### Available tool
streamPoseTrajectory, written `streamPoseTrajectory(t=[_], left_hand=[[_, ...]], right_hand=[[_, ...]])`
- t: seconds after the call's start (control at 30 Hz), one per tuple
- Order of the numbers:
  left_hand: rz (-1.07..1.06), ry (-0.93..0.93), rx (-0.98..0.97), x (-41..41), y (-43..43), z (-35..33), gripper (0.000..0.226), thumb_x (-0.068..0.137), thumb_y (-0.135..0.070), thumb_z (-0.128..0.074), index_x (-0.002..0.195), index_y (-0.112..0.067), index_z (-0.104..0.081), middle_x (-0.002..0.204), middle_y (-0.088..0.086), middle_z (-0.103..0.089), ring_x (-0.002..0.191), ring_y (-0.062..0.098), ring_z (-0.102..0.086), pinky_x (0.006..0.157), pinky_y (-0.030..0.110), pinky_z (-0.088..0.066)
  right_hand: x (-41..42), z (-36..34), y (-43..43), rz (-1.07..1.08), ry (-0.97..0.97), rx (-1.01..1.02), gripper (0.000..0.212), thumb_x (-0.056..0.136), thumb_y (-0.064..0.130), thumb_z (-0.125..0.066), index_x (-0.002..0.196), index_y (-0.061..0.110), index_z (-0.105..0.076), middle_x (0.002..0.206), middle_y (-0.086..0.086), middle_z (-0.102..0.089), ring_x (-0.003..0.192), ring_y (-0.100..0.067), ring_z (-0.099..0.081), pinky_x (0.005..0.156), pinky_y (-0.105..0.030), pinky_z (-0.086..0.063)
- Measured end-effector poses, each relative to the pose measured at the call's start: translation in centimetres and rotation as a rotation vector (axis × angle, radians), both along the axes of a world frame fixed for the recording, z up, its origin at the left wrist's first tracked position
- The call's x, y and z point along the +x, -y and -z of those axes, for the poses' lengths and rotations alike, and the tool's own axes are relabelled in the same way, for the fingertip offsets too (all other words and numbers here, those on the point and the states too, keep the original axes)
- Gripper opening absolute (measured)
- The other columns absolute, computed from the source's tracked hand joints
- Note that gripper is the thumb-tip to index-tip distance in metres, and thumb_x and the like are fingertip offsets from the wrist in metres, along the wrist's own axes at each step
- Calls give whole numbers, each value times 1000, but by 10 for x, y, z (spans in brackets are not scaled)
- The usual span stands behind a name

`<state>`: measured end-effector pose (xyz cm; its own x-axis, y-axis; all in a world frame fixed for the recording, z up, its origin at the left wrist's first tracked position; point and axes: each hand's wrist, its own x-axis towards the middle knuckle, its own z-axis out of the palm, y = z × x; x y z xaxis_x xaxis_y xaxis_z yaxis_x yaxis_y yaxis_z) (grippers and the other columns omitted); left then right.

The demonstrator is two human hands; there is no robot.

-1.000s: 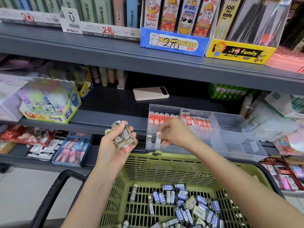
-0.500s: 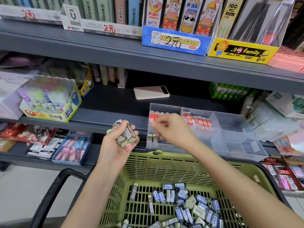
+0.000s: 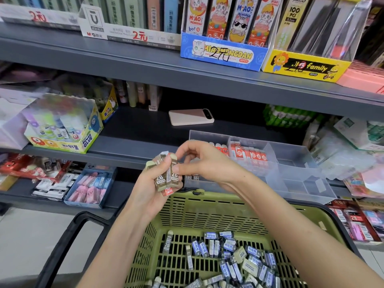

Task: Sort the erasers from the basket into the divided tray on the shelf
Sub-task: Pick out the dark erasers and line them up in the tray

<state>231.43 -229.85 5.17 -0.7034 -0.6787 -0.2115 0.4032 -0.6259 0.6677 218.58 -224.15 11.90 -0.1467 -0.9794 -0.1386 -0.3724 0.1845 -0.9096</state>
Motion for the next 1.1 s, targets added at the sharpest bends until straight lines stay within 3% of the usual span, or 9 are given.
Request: streamPoseTrajectory(t=[0.1, 0.17, 0.3, 0.4, 0.53, 0.63, 0.73, 0.87, 1.1], left_hand=[[5, 5, -21, -1, -1, 1, 19, 74, -21, -69, 88, -10, -68, 73, 6, -67, 57, 14, -61, 49, 24, -50], [9, -5, -19, -2, -2, 1, 20, 70, -21, -72, 87, -10, -69, 73, 6, -67, 57, 15, -61, 49, 25, -50], [18, -22, -28, -3, -3, 0, 20, 69, -21, -73, 85, -10, -69, 71, 5, -66, 54, 12, -60, 46, 22, -47], [25, -57, -22, -3, -2, 0, 32, 66, -25, -74, 90, -7, -64, 72, 6, -66, 54, 13, -59, 46, 23, -47], [-25, -54, 5, -5, -3, 0, 20, 77, -24, -67, 88, -8, -64, 74, 6, -64, 55, 13, -60, 46, 23, -48], [-94, -39, 70, -6, -1, -2, 26, 77, -25, -61, 95, -5, -59, 73, 9, -63, 53, 15, -60, 47, 24, -49], [-147, -82, 136, -5, 1, -3, 35, 77, -27, -60, 102, -3, -58, 75, 12, -67, 62, 19, -65, 53, 26, -53], [-153, -132, 255, -4, 4, -2, 38, 77, -25, -61, 106, 0, -62, 91, 18, -72, 82, 28, -71, 64, 36, -58], [-90, -249, 354, -3, 6, 2, 46, 83, -21, -58, 124, 0, -52, 119, 25, -63, 108, 41, -62, 83, 60, -51]], right_hand=[[-4, 0, 0, -9, 91, -35, 32, 74, -6, -72, 98, 9, -56, 80, 3, -56, 72, -12, -49, 70, -23, -45], [-6, -1, 1, -45, 104, -26, 33, 76, -5, -71, 104, 8, -59, 75, 3, -58, 65, -6, -52, 67, -18, -46], [-8, -4, 3, -89, -75, 28, 37, 77, 9, -74, 112, 9, -62, 73, 9, -57, 60, 2, -50, 62, -10, -42], [-8, -8, 4, -95, -115, -30, 20, 75, 11, -77, 94, 11, -69, 75, 10, -59, 67, -2, -50, 64, -13, -43], [-13, -11, 0, -82, 114, -37, 17, 75, -1, -72, 81, 11, -62, 73, 1, -62, 63, -6, -56, 64, -17, -49], [-34, -16, -3, 124, 292, -71, 12, 77, -4, -68, 81, 5, -61, 63, -5, -65, 52, -10, -59, 52, -19, -50], [-55, -7, -10, 311, 34, 17, 14, 76, -3, -72, 83, -1, -61, 56, -5, -65, 45, -11, -59, 50, -21, -52], [-52, 25, -13, 289, -406, 224, 17, 79, 6, -72, 74, 12, -58, 59, -2, -66, 50, -10, -63, 62, -23, -53], [-43, 41, 6, 220, -630, 314, 8, 83, 3, -62, 78, 1, -68, 73, -13, -71, 71, -19, -67, 74, -29, -54]])
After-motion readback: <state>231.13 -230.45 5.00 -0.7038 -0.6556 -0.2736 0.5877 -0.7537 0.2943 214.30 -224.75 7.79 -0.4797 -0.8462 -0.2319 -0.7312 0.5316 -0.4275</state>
